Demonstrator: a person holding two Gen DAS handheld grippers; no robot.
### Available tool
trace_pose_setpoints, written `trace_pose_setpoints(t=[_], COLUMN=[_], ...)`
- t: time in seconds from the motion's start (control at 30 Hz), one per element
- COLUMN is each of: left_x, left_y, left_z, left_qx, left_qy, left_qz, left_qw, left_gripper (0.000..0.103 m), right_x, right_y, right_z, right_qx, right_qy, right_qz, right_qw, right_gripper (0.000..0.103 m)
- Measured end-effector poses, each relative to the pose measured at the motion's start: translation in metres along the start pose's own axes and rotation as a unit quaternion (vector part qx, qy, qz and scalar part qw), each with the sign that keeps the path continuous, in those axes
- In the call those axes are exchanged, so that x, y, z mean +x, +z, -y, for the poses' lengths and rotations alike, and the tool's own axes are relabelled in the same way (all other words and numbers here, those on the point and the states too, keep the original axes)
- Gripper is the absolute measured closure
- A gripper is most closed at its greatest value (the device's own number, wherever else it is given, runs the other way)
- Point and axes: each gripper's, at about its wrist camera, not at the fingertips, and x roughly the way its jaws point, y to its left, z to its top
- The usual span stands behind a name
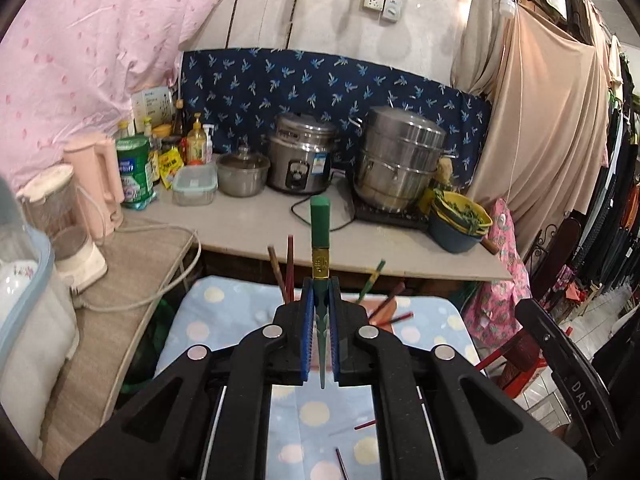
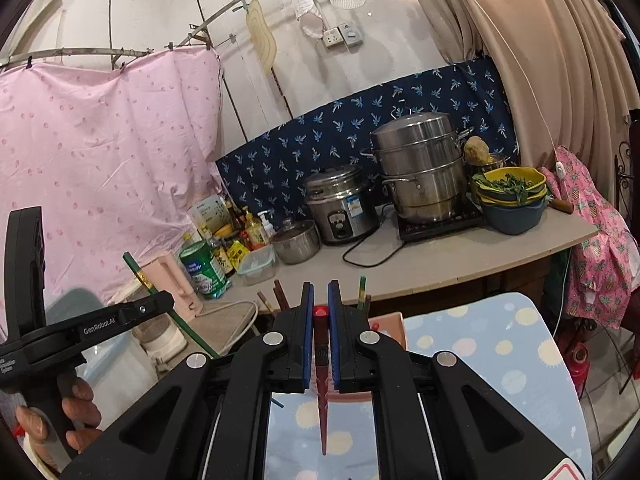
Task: Organize utensils
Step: 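Lift both held chopsticks up over the pink holder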
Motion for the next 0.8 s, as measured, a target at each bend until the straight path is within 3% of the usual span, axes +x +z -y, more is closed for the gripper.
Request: trace_pose_setpoints(t=[0.23, 0.47, 0.8], left_x=[0.038, 0.081, 0.124], left_y=[0.032, 0.047, 0.035], left_z=[0.002, -0.006, -0.014], left_qx=[0.003, 0.004, 0.003], left_qy=[0.015, 0.024, 0.028], left_qz=[0.017, 0.008, -0.024], left_qw=[0.9997, 0.9997, 0.9993], left_gripper=[0.096, 0.096, 0.096], right_x=[0.043, 0.087, 0.141], right_y=[0.039, 0.064, 0.044], right_z=[-0.005, -0.002, 0.009], right_qx=[-0.001, 0.0, -0.008], right_qy=[-0.006, -0.019, -0.036], right_qz=[0.036, 0.048, 0.011], right_qw=[0.999, 0.999, 0.999], right_gripper=[0.096, 0.096, 0.096])
